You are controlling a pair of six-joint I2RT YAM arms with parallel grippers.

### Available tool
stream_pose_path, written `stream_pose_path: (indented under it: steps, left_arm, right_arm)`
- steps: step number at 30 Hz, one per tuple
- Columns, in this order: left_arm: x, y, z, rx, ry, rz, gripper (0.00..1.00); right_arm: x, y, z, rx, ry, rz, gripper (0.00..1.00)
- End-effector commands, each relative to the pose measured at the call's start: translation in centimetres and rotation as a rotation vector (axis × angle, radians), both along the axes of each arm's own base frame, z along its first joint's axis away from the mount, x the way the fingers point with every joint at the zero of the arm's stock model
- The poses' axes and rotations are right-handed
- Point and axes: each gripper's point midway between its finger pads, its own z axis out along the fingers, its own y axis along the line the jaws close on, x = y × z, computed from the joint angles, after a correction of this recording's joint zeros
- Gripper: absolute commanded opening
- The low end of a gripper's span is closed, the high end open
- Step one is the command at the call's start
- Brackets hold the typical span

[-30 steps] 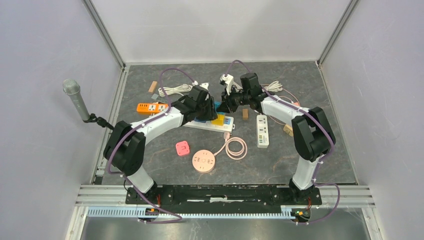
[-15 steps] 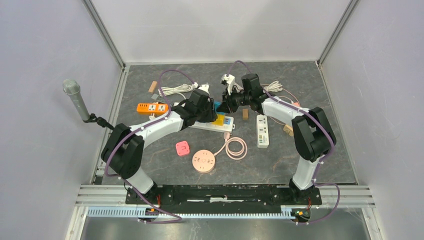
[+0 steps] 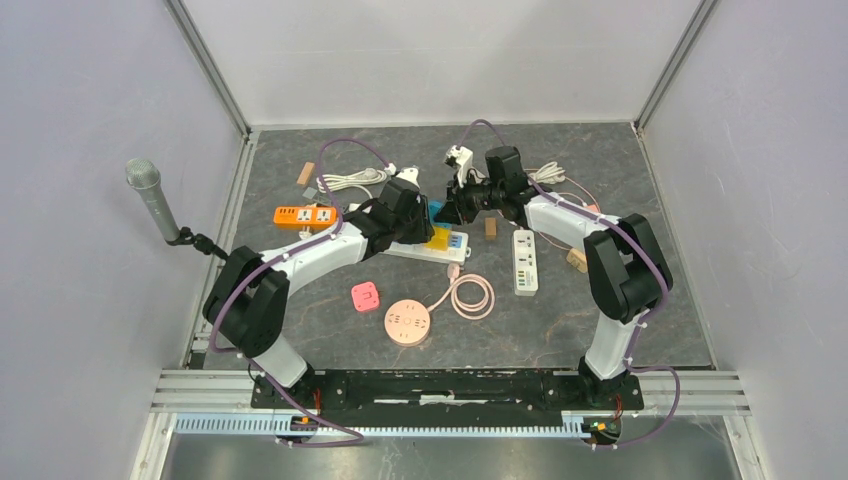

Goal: Pull the plug off the socket

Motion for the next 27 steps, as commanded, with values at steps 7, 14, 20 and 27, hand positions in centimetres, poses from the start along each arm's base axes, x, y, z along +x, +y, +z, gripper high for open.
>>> stream_pose_path:
  steps: [7, 14, 20, 27]
  left_arm:
    - [-3.8, 6.0, -7.9, 0.302, 0.200, 0.039, 0.39]
    - [-3.3, 5.6, -7.3, 0.287, 0.187, 0.037, 0.39]
    - [-1.7, 3.4, -3.6, 0.206, 0.125, -0.003, 0.41]
    - [1.1, 0.7, 3.8, 0.082, -0.013, -0.040, 0.46]
  right_arm:
    - [2.2, 1.4, 10.7, 0.251, -0.145, 0.021, 0.00]
    - [4.0, -0.1, 8.8, 0.154, -0.141, -0.096, 0.00]
    - [6.8, -3.4, 10.8, 0.108, -0.220, -0.303, 0.00]
    - [6.8, -5.6, 13.5, 0.194, -0.268, -0.393, 0.00]
